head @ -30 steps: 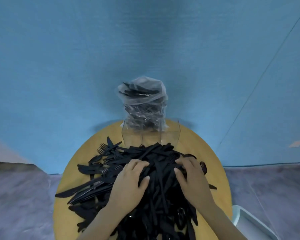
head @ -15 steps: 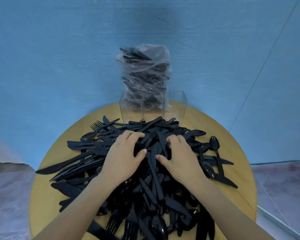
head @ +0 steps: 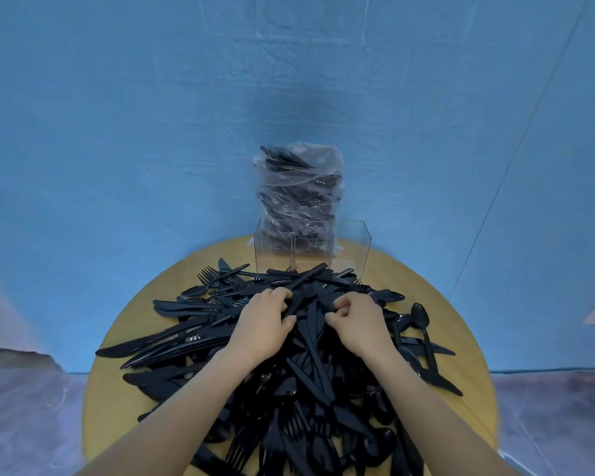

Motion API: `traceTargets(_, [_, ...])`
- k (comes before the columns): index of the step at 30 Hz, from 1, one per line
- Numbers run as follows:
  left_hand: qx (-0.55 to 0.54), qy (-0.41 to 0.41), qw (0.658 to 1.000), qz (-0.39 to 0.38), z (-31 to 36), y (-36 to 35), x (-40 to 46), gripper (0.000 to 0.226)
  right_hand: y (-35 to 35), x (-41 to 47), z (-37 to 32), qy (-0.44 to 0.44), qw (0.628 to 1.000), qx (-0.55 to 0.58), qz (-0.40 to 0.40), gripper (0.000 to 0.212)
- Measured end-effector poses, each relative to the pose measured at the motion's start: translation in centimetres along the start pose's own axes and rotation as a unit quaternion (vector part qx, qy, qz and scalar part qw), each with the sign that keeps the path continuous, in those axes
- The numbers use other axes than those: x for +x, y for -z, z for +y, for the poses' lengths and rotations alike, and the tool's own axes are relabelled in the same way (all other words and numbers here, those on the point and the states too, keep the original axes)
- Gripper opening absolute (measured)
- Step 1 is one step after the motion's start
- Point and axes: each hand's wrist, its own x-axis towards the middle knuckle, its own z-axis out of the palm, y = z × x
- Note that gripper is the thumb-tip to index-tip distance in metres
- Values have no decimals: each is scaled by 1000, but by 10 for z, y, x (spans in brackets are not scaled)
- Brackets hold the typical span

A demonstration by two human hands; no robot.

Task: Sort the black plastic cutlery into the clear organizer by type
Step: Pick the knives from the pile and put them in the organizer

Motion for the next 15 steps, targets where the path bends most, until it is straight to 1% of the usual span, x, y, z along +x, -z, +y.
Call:
traceTargets(5, [-51, 17, 999, 5, 3, 2, 7, 36, 6, 0, 8, 11, 996, 92, 16, 6])
traceTargets(9, [-110, 22, 993, 25, 6, 10, 17, 24, 8, 3, 9, 10, 986, 168, 11, 9])
traceTargets(11, [-136, 21, 990, 22, 8, 16, 21, 16, 10, 4, 9, 17, 981, 191, 12, 10])
traceTargets(13, [-139, 8, 990, 19, 9, 22, 25, 5, 11, 5, 9, 23, 979, 201, 16, 11])
traceTargets(15, [-155, 0, 988, 17, 10, 26, 29, 8, 11, 5, 8, 27, 978, 206, 16, 13])
